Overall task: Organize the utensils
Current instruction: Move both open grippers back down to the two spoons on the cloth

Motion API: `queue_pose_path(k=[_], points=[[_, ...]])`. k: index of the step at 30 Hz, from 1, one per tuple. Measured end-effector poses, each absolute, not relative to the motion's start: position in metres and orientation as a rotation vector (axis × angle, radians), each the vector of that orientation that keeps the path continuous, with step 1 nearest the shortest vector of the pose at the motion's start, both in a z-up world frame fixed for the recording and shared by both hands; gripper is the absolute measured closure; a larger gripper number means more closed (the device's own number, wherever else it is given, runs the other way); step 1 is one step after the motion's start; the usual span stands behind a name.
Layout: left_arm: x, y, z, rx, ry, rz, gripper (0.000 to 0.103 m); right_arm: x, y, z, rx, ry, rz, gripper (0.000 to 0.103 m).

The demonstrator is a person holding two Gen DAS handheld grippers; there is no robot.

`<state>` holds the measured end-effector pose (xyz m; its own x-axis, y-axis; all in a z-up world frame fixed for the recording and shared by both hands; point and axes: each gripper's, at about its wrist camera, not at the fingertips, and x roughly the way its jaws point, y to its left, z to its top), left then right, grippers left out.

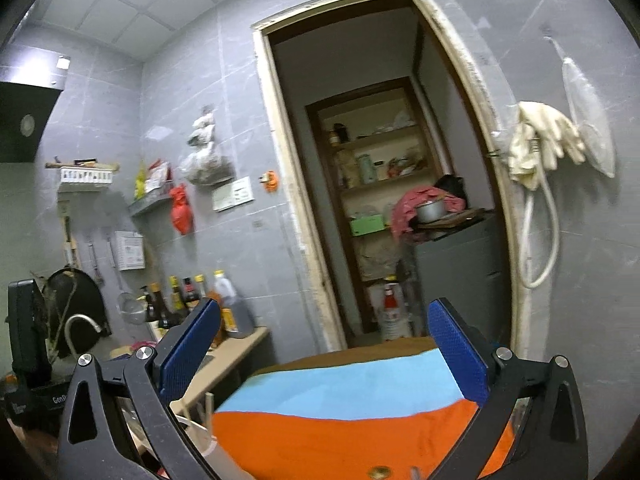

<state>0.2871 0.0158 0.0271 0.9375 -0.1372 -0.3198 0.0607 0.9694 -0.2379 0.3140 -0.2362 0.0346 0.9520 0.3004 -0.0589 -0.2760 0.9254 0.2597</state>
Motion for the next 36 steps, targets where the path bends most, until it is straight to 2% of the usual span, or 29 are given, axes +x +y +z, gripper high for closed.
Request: queue_pose_path(k=[19, 36], points=[[0.316, -0.085, -0.023, -0.127, 0.394, -0.199, 0.001, 0.334, -0.331, -0.014, 0.258, 0.217, 0.170, 0.001], [0.367, -0.101, -0.112, -0.147, 0.727, -0.209, 0.001, 0.391, -0.365, -0.137, 0.308, 0.595, 0.217, 0.004]])
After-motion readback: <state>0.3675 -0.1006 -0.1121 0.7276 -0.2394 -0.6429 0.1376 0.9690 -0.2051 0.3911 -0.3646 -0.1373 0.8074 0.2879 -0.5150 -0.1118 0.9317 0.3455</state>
